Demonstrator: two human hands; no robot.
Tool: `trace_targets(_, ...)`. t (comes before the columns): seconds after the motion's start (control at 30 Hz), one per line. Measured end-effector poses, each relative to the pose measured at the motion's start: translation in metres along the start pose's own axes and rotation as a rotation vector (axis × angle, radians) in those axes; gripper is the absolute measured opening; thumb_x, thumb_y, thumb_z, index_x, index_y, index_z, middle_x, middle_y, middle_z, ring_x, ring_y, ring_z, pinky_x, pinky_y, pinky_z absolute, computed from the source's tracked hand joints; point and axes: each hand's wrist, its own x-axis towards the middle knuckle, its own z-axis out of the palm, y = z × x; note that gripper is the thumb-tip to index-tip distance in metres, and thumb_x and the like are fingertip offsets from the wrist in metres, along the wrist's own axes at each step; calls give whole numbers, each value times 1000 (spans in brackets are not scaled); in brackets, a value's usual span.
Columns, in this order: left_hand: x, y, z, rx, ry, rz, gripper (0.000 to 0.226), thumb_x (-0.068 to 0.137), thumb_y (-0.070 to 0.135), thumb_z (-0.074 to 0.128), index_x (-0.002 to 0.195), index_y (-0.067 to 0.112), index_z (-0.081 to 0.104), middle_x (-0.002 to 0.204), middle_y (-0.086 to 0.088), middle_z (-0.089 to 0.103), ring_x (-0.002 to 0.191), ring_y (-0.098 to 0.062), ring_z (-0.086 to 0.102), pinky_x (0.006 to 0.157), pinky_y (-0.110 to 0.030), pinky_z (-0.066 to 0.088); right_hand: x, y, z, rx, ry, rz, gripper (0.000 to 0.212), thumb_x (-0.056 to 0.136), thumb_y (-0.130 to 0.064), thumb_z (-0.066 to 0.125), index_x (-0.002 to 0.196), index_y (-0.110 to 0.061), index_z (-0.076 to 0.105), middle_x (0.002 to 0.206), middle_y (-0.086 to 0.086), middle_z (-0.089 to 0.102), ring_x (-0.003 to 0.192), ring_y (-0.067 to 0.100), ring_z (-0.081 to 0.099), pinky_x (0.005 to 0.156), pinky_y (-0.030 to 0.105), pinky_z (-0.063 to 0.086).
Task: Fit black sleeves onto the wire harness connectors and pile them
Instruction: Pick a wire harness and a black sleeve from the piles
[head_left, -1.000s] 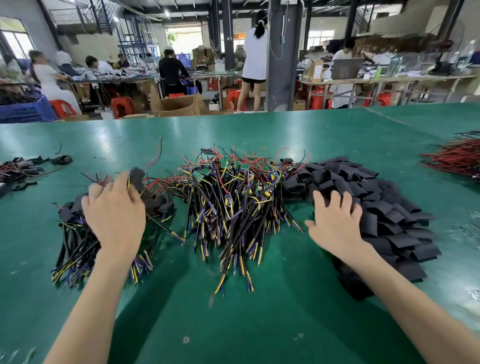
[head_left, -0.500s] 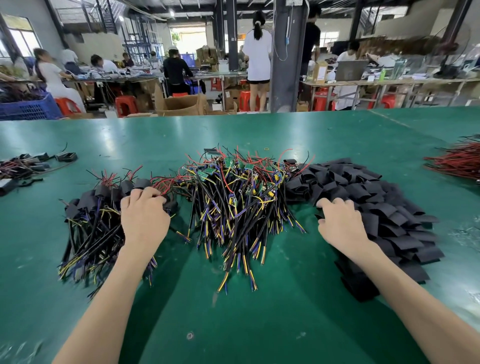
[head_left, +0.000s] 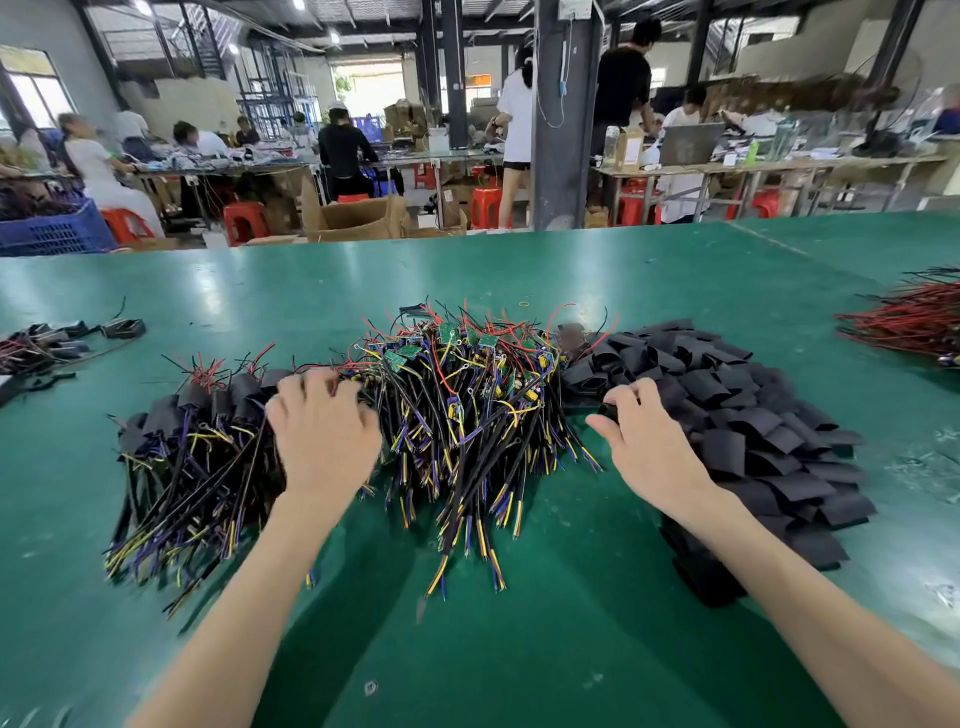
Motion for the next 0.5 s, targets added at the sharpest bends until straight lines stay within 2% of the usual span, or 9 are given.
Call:
trace_targets(0.07, 2, 28, -9, -118, 42, 81, 22, 88, 31, 56, 88, 14, 68, 95, -9, 64, 93, -30, 52, 78, -39, 37, 3, 0, 0, 73, -2, 27, 37, 97, -36, 43, 116, -4, 48, 112, 14, 51, 93, 36, 56, 72, 39, 41)
trace_targets(0.13, 1, 59, -14, -242, -118, 95, 38, 90, 51, 46, 79, 17, 61, 77, -1, 63, 79, -23, 59, 67, -31, 41, 4, 0, 0, 108, -2, 43, 38, 98, -36, 41, 117, -4, 48, 112, 15, 57, 97, 36, 54, 76, 39, 40)
trace_targets(0.2, 2, 81, -13, -223, -278, 47, 47, 88, 60, 46, 85, 15, 58, 77, -1, 63, 77, -22, 61, 66, -30, 44, 3, 0, 0, 141, -14, 53, 39, 98, -36, 41, 120, -4, 48, 113, 17, 57, 93, 36, 56, 77, 40, 41)
trace_targets(0.27, 7, 91, -11, -209, -360, -23, 44, 88, 53, 54, 92, 10, 60, 86, -6, 65, 85, -27, 62, 70, -31, 45, 3, 0, -1, 206, -39, 64, 42, 98, -34, 43, 126, -3, 46, 118, 18, 55, 88, 37, 59, 82, 41, 42)
trace_targets(0.3, 11, 91, -11, -243, -380, -60, 38, 87, 46, 58, 90, 8, 63, 86, -9, 65, 85, -28, 61, 70, -30, 45, 4, 0, -1, 225, -43, 63, 43, 97, -33, 44, 128, -3, 45, 120, 19, 54, 88, 38, 60, 84, 41, 42)
trace_targets(0.37, 17, 88, -15, -360, -417, -102, 28, 84, 31, 61, 73, 5, 63, 71, -8, 60, 69, -25, 56, 60, -26, 41, 5, -1, -2, 237, -45, 64, 45, 97, -31, 46, 131, -3, 43, 123, 19, 52, 89, 40, 60, 87, 42, 42)
trace_targets(0.43, 22, 83, -22, -543, -421, -127, 21, 82, 22, 60, 67, 7, 62, 63, -6, 55, 60, -23, 50, 59, -22, 41, 4, -2, -3, 242, -42, 55, 46, 97, -30, 47, 133, -3, 42, 124, 19, 50, 89, 41, 60, 88, 43, 42)
trace_targets(0.47, 25, 82, -28, -678, -424, -158, 17, 83, 19, 59, 70, 7, 61, 66, -8, 58, 61, -25, 54, 64, -23, 47, 4, -2, -3, 247, -36, 49, 46, 97, -30, 47, 133, -3, 41, 124, 19, 49, 90, 40, 60, 89, 43, 41)
trace_targets(0.5, 27, 81, -35, -838, -431, -207, 14, 86, 16, 57, 74, 9, 57, 74, -11, 61, 63, -26, 60, 71, -30, 54, 3, -1, -3, 251, -26, 43, 46, 97, -28, 48, 134, -3, 41, 124, 19, 49, 92, 40, 60, 90, 43, 41)
